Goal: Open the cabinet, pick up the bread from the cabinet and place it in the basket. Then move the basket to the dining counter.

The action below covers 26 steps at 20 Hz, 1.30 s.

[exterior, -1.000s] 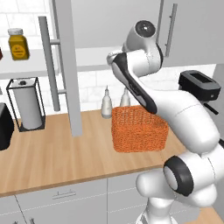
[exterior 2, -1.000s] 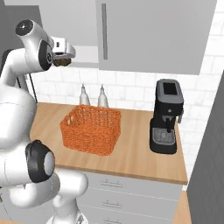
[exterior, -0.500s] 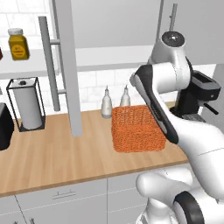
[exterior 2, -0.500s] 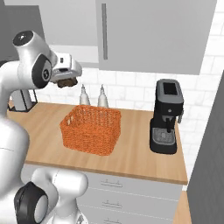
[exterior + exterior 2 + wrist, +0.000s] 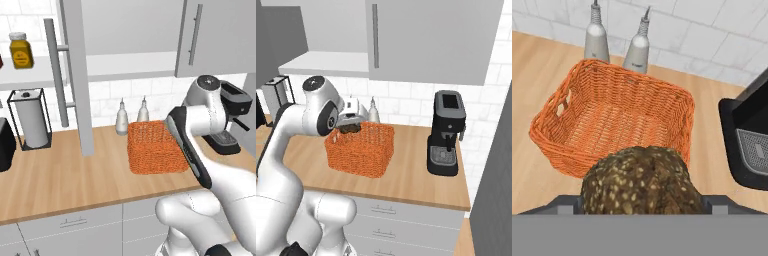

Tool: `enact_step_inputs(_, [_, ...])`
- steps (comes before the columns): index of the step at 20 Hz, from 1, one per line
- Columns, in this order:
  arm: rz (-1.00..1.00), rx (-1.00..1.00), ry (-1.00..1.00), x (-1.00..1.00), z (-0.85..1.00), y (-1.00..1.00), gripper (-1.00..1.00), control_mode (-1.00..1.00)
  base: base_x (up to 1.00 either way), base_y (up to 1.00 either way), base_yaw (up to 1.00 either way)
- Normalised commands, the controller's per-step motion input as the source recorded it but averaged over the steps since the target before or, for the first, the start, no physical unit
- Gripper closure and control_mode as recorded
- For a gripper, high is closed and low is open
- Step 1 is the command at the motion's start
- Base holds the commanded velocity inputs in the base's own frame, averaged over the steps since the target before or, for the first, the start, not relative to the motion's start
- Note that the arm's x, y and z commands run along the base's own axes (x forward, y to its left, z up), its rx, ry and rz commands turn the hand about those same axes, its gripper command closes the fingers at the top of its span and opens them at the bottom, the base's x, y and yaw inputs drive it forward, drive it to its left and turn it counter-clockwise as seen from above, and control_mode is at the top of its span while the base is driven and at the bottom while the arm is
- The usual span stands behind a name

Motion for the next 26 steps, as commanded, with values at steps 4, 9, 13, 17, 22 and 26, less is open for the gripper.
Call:
enact_step_inputs(4, [0.0, 0.0, 0.11, 0.54, -1.0, -0.09, 1.0, -1.0, 0.0, 0.0, 0.0])
enact_step_inputs(9, [0.0, 0.0, 0.03, 0.95, -0.2, 0.0, 1.0, -1.0, 0.0, 0.0, 0.0])
enact_step_inputs(13, [0.0, 0.0, 0.15, 0.8, -0.17, 0.0, 1.0, -1.0, 0.0, 0.0, 0.0])
enact_step_inputs(17, [0.0, 0.02, 0.28, 0.58, -0.42, -0.01, 1.0, -1.0, 0.0, 0.0, 0.0])
enact_step_inputs(22, [0.0, 0.01, 0.22, 0.37, -0.52, 0.0, 1.0, -1.0, 0.0, 0.0, 0.0])
enact_step_inputs(26, [0.0, 0.0, 0.1, 0.22, -0.57, 0.0, 1.0, -1.0, 0.0, 0.0, 0.0])
